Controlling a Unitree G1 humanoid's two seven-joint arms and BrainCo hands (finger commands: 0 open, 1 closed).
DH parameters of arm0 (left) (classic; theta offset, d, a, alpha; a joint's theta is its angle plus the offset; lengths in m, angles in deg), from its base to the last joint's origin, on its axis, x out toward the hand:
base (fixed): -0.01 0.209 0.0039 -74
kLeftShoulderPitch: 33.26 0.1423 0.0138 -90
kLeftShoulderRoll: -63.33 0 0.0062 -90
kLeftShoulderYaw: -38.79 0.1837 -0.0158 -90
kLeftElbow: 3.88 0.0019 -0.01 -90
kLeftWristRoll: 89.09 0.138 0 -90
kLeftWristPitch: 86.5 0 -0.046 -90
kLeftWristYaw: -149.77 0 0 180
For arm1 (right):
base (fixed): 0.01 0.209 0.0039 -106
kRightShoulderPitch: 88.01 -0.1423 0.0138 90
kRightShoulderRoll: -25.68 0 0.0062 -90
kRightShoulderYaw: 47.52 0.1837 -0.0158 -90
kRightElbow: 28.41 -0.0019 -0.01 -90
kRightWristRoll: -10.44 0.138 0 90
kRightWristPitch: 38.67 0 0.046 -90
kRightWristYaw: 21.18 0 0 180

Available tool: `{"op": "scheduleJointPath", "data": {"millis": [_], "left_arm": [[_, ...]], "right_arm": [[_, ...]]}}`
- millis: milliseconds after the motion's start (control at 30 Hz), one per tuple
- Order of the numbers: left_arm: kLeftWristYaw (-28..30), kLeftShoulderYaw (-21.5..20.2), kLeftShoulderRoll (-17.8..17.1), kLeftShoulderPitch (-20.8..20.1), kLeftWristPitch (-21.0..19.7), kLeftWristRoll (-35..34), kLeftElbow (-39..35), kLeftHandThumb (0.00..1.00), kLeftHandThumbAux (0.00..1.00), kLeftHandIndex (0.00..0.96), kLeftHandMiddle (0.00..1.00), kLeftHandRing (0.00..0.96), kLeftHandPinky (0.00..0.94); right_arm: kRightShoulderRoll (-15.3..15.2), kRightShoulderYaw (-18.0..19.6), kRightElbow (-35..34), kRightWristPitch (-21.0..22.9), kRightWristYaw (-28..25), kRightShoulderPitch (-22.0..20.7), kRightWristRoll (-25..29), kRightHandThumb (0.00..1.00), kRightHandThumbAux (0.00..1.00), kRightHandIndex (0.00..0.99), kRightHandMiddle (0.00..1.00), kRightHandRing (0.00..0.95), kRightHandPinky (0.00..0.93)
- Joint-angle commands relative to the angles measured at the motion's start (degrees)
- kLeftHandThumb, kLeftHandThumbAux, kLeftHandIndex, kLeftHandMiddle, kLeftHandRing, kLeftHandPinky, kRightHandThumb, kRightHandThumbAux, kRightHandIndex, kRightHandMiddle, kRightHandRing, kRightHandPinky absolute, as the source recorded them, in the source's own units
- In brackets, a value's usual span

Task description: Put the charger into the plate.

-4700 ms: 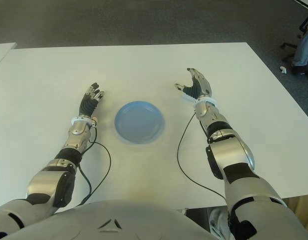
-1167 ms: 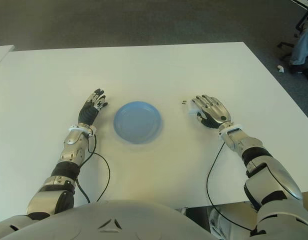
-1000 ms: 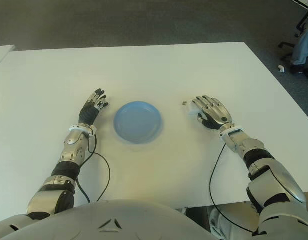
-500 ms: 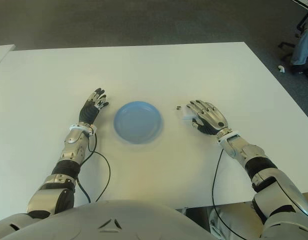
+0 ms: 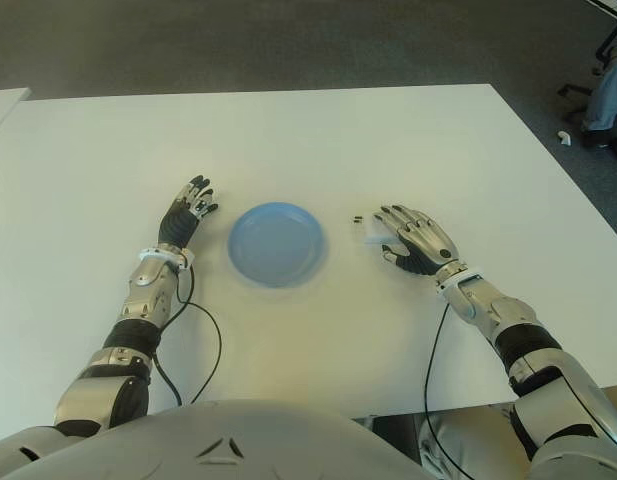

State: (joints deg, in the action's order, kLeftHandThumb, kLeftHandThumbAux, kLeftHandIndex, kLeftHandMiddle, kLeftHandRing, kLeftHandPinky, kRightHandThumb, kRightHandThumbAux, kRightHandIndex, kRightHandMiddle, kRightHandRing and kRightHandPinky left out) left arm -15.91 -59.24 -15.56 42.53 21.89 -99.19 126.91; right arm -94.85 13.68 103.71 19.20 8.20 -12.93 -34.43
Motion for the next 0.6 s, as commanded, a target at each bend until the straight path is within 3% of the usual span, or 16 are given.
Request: {"op": "scheduleJointPath", "data": {"millis": [33, 467, 600], "left_arm": [[0.9, 0.1, -0.2, 0.7, -1.5, 0.2, 1.7, 0.000, 0.570, 0.000, 0.024, 0.000, 0.000], [0.8, 0.1, -0.2, 0.3, -1.5, 0.3, 2.4, 0.000, 0.565, 0.000, 0.028, 0.000, 0.000], [0.9, 0.0, -0.2, 0.1, -1.3, 0.3, 3.0, 0.000, 0.565, 0.000, 0.029, 0.000, 0.000]], "right_arm": [[-0.1, 1.0, -0.6, -1.4, -2.2, 2.0, 0.7, 0.000, 0.444, 0.000, 0.015, 0.000, 0.000], [0.4, 5.4, -4.1, -2.7, -3.9, 3.2, 2.8, 0.000, 0.447, 0.000, 0.010, 0.000, 0.000], [0.7, 6.6, -4.5, -2.8, -2.3, 3.0, 2.3, 0.000, 0.433, 0.000, 0.002, 0.000, 0.000]]}}
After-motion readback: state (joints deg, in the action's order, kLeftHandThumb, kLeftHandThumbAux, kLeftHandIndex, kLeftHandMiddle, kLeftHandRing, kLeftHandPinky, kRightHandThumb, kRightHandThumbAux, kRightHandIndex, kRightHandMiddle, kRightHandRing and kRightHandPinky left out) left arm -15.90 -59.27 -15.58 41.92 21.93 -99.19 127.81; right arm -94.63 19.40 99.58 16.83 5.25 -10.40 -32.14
